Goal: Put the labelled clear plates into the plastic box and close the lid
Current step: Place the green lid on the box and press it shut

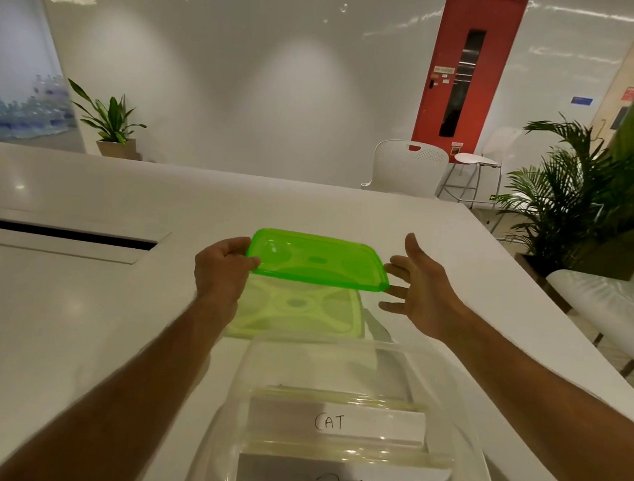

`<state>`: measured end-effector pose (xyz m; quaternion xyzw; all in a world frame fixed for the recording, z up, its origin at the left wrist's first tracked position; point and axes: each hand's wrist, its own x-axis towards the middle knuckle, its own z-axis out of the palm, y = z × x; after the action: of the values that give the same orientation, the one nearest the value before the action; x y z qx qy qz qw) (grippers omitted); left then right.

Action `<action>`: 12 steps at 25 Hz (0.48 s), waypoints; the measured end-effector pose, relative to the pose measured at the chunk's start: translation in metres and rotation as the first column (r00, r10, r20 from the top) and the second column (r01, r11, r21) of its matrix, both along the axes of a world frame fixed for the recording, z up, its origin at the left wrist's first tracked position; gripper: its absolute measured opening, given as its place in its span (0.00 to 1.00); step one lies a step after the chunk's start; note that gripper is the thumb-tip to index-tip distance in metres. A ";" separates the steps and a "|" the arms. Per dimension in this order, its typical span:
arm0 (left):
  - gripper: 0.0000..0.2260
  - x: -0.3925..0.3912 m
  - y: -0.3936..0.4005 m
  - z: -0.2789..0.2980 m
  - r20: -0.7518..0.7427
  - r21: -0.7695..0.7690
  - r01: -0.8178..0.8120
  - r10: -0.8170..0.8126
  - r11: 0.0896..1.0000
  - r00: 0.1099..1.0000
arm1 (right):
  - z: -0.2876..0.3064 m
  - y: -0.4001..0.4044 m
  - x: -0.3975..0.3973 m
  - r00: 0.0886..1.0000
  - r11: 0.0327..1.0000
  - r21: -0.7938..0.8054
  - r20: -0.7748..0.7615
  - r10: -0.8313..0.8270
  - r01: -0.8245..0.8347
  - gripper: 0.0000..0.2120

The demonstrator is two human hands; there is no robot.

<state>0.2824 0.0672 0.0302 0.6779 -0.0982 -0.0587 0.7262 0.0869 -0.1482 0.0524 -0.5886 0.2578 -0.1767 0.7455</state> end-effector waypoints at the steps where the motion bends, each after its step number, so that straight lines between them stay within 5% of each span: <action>1: 0.20 -0.006 0.000 0.003 0.033 -0.028 0.016 -0.015 0.999 0.999 | 0.004 0.002 -0.005 0.997 0.999 -0.011 0.062 -0.042 0.042 0.28; 2: 0.21 -0.012 0.001 0.006 0.058 -0.056 0.033 -0.029 0.998 0.998 | 0.007 0.002 -0.009 0.988 0.996 -0.016 0.127 -0.085 0.088 0.19; 7: 0.22 -0.038 -0.001 0.013 0.109 -0.062 0.147 -0.139 0.987 0.984 | 0.026 0.009 -0.026 0.860 0.912 0.081 0.307 -0.407 0.402 0.23; 12: 0.23 -0.061 -0.006 0.021 0.139 0.240 0.263 -0.301 0.934 0.943 | 0.050 0.024 -0.039 0.765 0.799 -0.103 0.383 -0.517 0.592 0.11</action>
<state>0.2219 0.0614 0.0511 0.7346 -0.2509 -0.1137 0.6200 0.0480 -0.1239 0.1022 -0.5242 0.2692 -0.5149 0.6226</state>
